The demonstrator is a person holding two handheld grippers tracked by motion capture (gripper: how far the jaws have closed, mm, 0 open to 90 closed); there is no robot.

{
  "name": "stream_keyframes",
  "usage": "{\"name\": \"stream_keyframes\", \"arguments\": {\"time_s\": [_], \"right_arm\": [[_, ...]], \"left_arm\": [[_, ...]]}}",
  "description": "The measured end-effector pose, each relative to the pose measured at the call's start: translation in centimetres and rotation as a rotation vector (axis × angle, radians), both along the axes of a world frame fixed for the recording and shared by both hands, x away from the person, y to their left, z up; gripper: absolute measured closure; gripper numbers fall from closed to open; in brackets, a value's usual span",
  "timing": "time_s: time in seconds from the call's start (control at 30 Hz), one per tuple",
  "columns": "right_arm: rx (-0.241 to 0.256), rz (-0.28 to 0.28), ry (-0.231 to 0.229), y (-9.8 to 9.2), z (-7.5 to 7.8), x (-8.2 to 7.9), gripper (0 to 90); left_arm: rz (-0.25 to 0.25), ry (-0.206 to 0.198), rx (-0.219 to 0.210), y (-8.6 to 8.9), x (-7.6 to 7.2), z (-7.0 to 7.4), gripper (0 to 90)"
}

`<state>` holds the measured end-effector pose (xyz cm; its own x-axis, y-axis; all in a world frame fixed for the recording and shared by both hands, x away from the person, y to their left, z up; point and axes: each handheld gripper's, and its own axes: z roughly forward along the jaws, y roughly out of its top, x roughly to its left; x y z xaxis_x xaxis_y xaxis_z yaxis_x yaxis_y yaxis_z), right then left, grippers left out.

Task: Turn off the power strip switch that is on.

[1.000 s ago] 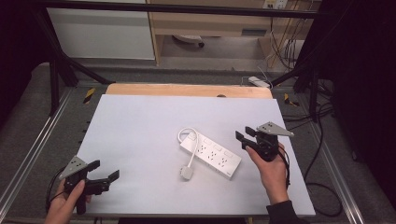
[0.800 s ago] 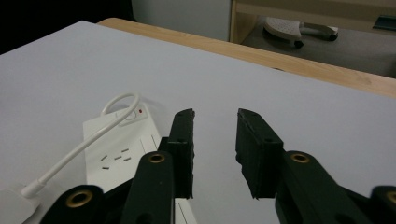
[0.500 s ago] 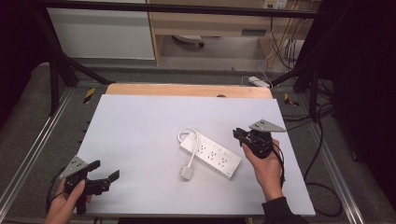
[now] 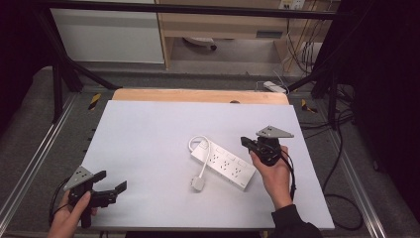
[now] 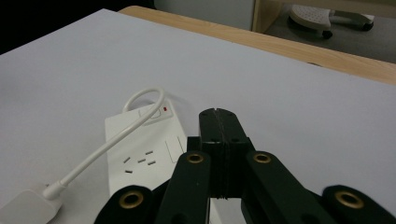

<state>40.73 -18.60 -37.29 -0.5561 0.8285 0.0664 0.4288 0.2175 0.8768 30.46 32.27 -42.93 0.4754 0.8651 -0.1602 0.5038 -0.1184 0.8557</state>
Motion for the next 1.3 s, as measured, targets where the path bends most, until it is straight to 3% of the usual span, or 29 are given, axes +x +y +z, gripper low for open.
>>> {"name": "stream_keyframes", "arguments": {"time_s": [0.77,1.3], "right_arm": [[-0.045,0.042,0.053,1.5,-1.4,0.6,90.0],[-0.029,0.038,0.07,2.0,-2.4,0.9,90.0]], "left_arm": [[0.001,0.004,-0.002,0.0,0.0,0.0,7.3],[0.0,0.003,-0.004,0.0,0.0,0.0,7.3]]}}
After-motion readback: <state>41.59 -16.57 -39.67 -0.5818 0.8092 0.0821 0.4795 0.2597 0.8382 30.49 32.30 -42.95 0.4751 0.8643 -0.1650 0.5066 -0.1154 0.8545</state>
